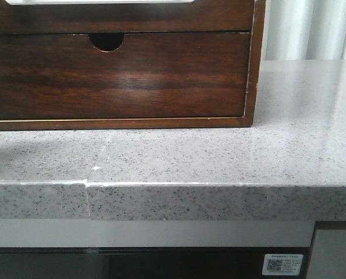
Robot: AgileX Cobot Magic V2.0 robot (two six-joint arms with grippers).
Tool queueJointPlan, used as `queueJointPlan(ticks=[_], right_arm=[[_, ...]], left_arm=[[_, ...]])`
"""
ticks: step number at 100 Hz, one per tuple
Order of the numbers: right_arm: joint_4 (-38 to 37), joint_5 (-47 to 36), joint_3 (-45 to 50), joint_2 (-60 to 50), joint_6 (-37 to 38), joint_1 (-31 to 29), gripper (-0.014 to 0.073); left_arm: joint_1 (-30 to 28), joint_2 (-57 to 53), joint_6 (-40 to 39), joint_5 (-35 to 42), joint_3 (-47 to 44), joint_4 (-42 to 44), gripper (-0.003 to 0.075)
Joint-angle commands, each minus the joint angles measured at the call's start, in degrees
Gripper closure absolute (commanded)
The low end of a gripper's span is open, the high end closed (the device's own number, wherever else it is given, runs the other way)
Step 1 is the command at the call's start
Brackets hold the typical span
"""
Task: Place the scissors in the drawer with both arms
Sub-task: 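Hook the left gripper onto the white drawer handle, then pull the drawer open toward the robot with the left gripper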
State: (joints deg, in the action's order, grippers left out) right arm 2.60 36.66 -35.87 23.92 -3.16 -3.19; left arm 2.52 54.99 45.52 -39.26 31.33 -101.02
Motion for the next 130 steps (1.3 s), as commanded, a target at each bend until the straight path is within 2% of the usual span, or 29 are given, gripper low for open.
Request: queueJointPlan(ticks=[1, 41, 74, 105, 130], right_arm=[[0.0, -4.5, -1.9, 0.9, -0.3, -0.1, 0.0153], [0.0, -4.5, -1.9, 0.9, -0.3, -0.1, 0.0153], [0.0, -4.5, -1.9, 0.9, -0.3, -0.1, 0.0153], [0.0, -4.5, -1.9, 0.9, -0.3, -0.1, 0.0153], [0.0, -4.5, -1.9, 0.9, -0.3, -0.1, 0.0153]], left_arm=[[0.1, 2.3, 1.6, -5.9, 3.5, -6.0, 0.0303], [0.1, 13.5, 3.0, -11.6, 11.4, -6.0, 0.0303], [0.1, 18.7, 3.0, -15.8, 13.3, -6.0, 0.0308], [0.1, 18.9, 3.1, -17.0, 13.3, -6.0, 0.0564], [0.0, 18.9, 4.9, -21.1, 13.3, -5.4, 0.0677]])
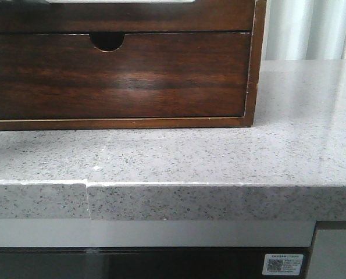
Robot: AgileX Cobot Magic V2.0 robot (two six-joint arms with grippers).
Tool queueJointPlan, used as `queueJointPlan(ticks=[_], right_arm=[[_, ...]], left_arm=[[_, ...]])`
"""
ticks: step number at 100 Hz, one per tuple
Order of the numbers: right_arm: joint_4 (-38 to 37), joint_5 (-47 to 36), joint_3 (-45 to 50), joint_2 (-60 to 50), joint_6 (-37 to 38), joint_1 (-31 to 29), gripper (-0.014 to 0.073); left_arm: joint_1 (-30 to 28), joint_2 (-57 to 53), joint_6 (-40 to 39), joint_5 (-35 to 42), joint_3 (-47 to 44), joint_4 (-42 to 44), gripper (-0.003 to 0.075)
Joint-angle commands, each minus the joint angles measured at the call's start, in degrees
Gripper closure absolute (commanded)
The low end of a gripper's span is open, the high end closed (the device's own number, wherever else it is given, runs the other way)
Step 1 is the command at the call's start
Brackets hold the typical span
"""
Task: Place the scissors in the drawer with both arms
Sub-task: 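Pull the drawer open toward the robot with the left gripper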
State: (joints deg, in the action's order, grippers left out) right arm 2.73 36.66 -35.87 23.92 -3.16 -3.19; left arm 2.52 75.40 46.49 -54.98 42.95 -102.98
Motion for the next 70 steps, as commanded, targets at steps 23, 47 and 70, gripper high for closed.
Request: queueJointPlan(ticks=[23, 47, 70], right_arm=[[-0.1, -4.5, -1.9, 0.9, -0.3, -0.1, 0.0153], [-0.1, -4.5, -1.9, 0.9, -0.3, -0.1, 0.0153], [-0.1, -4.5, -1.9, 0.9, -0.3, -0.1, 0.0153]], left_arm=[[-2.0, -3.2, 6.4, -12.3, -0.8, -2.5, 0.0739], [-2.8, -12.7, 7.5, -13.6, -10.1, -0.6, 0.0741], [-2.8, -24.4, 7.5, -13.6, -17.7, 1.2, 0.0741]])
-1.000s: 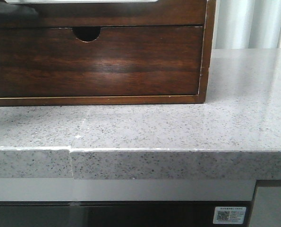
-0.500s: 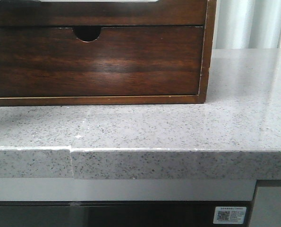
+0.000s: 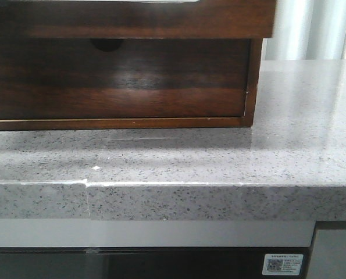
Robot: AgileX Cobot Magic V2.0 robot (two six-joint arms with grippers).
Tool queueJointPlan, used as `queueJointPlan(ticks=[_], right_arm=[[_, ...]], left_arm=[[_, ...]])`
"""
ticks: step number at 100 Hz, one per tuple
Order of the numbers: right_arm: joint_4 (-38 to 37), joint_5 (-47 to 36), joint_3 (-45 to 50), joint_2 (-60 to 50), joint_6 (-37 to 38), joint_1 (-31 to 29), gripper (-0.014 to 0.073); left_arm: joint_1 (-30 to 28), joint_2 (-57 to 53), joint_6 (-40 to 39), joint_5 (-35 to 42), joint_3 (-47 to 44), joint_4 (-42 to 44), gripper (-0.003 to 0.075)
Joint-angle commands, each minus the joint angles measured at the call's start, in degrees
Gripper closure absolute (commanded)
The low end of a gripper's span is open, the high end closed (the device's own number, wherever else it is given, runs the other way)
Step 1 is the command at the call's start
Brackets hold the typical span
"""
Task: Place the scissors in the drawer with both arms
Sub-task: 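Pull the drawer open toward the robot with the left gripper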
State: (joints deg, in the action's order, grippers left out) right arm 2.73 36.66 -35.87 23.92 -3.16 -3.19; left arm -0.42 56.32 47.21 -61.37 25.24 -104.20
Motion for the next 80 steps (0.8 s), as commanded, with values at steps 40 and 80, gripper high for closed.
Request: queueJointPlan(ticks=[40, 80], right_arm=[[-0.1, -4.5, -1.9, 0.9, -0.3, -0.1, 0.0153], [-1.8, -4.3, -1.9, 0.9, -0.3, -0.1, 0.0153]], left_arm=[[0.1, -16.5, 6.7, -3.7, -4.8, 3.4, 0.0698], [0.0, -17.0, 5.2, -5.3, -4.7, 10.2, 0.0332]])
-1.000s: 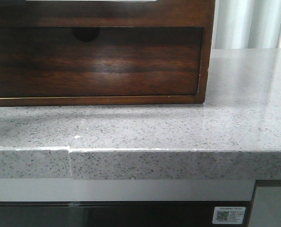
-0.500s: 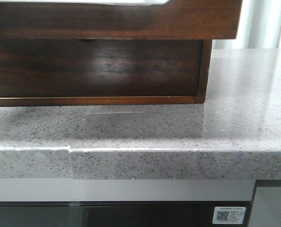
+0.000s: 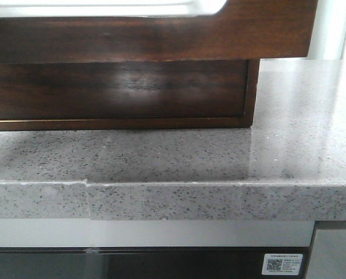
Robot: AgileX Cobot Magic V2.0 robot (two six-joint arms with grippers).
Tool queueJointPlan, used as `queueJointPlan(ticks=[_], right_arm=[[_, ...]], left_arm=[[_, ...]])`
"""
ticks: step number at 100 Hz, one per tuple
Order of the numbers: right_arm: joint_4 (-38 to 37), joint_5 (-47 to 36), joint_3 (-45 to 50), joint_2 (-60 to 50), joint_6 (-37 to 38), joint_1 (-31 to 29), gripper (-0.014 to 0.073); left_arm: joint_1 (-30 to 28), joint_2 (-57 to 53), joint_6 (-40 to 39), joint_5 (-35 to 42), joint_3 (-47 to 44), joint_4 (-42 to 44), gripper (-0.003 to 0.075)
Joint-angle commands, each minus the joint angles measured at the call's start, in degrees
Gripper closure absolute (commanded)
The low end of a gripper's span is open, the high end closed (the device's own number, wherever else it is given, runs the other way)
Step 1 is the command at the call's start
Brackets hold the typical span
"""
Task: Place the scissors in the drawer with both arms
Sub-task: 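Pull the drawer open toward the robot with the left gripper, then lower the right gripper onto the grey-orange scissors and grasp them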
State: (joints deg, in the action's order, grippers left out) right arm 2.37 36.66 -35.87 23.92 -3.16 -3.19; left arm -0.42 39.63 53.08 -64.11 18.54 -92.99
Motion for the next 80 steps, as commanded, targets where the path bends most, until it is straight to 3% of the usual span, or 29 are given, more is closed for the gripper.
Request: queueJointPlan(ticks=[1, 25, 44, 61, 70, 80], right_arm=[[-1.5, -4.3, -1.9, 0.9, -0.3, -0.1, 0.0153], [-3.3, -0.4, -4.9, 3.0, 0.9, -0.2, 0.0153], [-13.6, 7.4, -9.8, 10.7, 9.1, -0.2, 0.0153], [-19.3, 11.5, -13.8, 19.9, 12.8, -3.8, 0.0204], [-19.3, 12.3, -15.6, 24.6, 12.8, -7.1, 0.0239], [-18.5, 12.7, -17.2, 30.7, 12.6, -10.6, 0.0238]], left_arm=[[0.0, -0.4, -0.8, -2.5, 2.1, -0.7, 0.0332], [0.0, -7.7, -11.6, 1.9, 4.3, 13.7, 0.0332], [0.0, -14.8, -28.7, 5.4, 14.3, 43.5, 0.0332], [3.3, -15.3, -36.8, 4.9, 25.5, 68.5, 0.0332], [5.6, -15.3, -39.5, 5.6, 28.5, 76.6, 0.0332], [7.4, -15.3, -40.0, 8.8, 28.8, 79.9, 0.0332]])
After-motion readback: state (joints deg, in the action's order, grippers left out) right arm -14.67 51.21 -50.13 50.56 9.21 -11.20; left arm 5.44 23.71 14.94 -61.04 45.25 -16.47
